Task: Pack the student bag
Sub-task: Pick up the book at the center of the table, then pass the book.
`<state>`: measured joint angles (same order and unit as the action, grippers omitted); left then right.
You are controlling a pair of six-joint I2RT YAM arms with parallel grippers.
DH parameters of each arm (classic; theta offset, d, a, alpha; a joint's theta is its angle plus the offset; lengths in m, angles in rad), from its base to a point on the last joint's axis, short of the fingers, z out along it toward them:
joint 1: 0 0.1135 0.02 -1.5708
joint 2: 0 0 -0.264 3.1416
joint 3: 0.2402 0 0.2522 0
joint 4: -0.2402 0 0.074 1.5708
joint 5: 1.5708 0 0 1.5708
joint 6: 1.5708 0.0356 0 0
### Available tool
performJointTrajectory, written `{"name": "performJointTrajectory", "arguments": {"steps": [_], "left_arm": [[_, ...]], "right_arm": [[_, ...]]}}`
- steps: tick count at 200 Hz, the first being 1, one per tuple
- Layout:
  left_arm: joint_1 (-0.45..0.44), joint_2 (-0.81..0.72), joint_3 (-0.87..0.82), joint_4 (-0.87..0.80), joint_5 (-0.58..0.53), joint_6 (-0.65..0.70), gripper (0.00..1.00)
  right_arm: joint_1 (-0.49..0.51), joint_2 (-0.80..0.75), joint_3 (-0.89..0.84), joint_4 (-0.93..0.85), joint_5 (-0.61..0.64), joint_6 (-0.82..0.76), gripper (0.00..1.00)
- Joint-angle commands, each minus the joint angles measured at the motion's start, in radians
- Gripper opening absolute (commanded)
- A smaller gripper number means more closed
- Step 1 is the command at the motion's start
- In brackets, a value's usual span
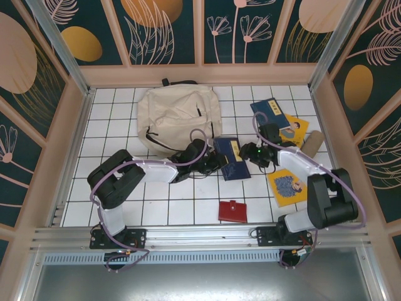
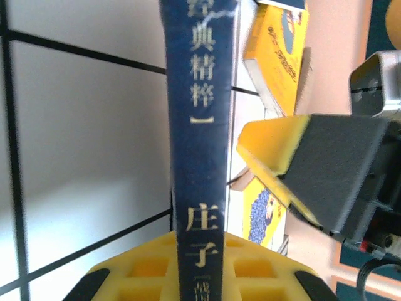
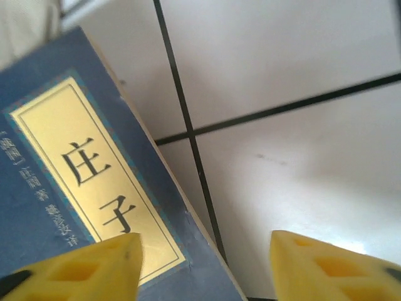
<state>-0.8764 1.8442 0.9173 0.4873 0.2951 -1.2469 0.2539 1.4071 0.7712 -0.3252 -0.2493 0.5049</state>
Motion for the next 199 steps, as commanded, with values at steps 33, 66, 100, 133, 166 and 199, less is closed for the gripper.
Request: {"name": "performJointTrajectory", "arguments": {"steps": [33,66,100,133,166,199], "left_arm": [[0.111,-0.255,0.03,-0.083,0.0,0.176,0.01],[0.235,-0.352,0.048,-0.162,0.027,0.185,0.01],[0.291,-0.399,0.116,-0.256,0.016,0.201,0.01],[0.299,-0.443,0.12,-0.228,-0.033,0.14,0.0],[0.299,-0.48,0.087,-0.125,-0.017,0.029,0.0],[0.299,-0.486,0.067,-0.052,0.035,-0.062,0.0]], "right_arm": [[-0.013,-0.167,0.056,0.091,-0.222,0.074,0.74],[0.01,-0.181,0.076,0.232,-0.323,0.18,0.8],[0.085,-0.189,0.069,0.429,-0.346,0.357,0.93],[0.135,-0.228,-0.062,0.788,-0.348,0.589,0.99],[0.192,-0.18,-0.125,1.032,-0.361,0.738,0.99],[0.253,-0.135,-0.118,1.162,-0.334,0.794,0.97]]}}
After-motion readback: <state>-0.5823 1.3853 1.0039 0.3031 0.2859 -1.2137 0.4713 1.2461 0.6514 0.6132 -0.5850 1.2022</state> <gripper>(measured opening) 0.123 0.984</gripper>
